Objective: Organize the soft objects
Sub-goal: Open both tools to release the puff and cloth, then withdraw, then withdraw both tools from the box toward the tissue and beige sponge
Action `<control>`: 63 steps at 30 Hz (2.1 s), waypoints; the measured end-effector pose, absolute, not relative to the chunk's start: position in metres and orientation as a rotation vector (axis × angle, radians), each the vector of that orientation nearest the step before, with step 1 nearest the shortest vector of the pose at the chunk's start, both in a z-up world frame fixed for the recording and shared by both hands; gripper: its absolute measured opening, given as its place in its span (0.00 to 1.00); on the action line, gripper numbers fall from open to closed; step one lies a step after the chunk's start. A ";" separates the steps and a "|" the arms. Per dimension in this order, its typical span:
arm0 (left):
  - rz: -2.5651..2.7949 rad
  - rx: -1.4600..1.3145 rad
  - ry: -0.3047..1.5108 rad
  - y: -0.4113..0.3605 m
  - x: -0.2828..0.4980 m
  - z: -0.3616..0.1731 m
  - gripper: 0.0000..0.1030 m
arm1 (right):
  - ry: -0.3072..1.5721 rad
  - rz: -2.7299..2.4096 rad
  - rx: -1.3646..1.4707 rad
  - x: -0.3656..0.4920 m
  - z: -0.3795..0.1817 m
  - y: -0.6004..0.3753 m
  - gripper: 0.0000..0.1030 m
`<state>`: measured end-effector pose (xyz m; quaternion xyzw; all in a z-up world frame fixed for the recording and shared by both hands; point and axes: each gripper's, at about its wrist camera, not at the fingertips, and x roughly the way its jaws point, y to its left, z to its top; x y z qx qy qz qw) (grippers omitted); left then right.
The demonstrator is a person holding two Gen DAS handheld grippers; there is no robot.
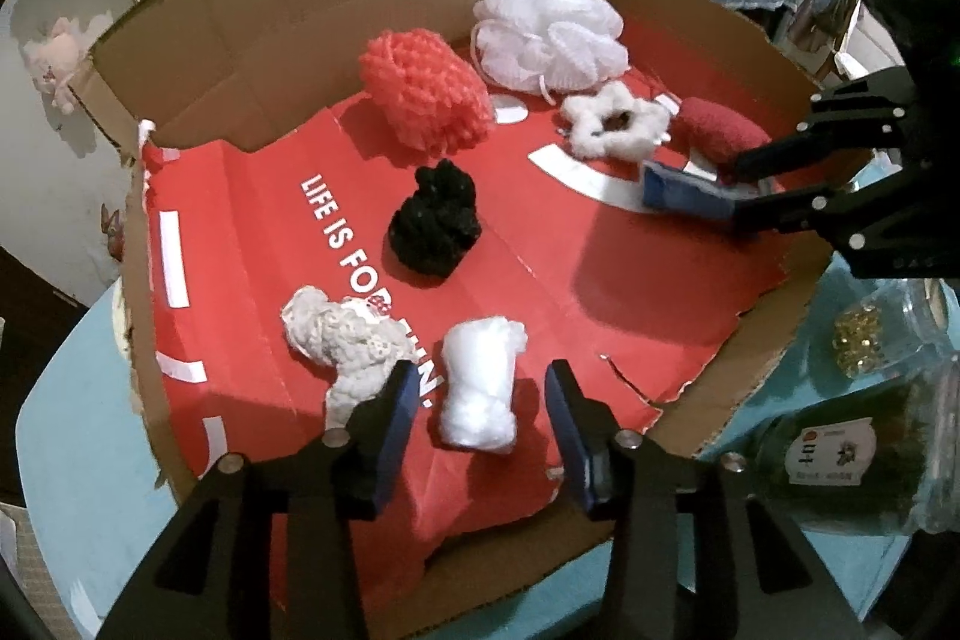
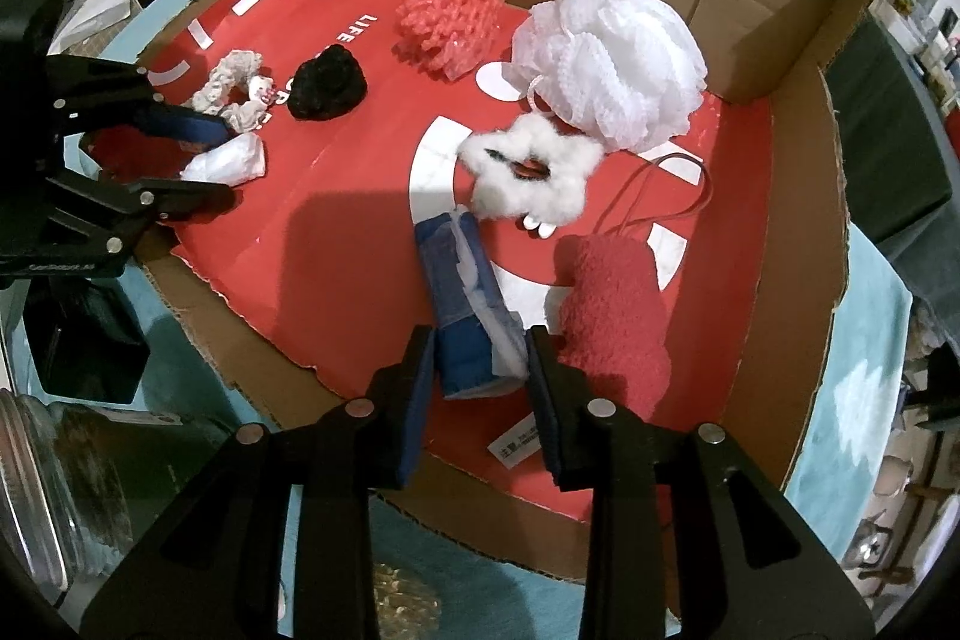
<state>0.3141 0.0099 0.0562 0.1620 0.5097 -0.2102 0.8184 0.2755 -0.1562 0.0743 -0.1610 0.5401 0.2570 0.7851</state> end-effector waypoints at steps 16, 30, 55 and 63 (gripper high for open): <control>-0.413 0.243 0.842 0.021 0.244 0.137 0.78 | 1.018 0.469 -0.263 0.240 0.133 -0.178 0.78; -0.340 0.113 0.544 0.029 0.115 0.193 1.00 | 0.704 0.417 -0.214 0.106 0.213 -0.190 0.81; -0.257 0.002 0.465 0.007 0.012 0.112 1.00 | 0.484 0.244 -0.097 -0.047 0.151 -0.187 0.86; -0.242 -0.010 0.534 0.004 0.014 0.082 1.00 | 0.548 0.223 -0.009 -0.049 0.117 -0.199 0.86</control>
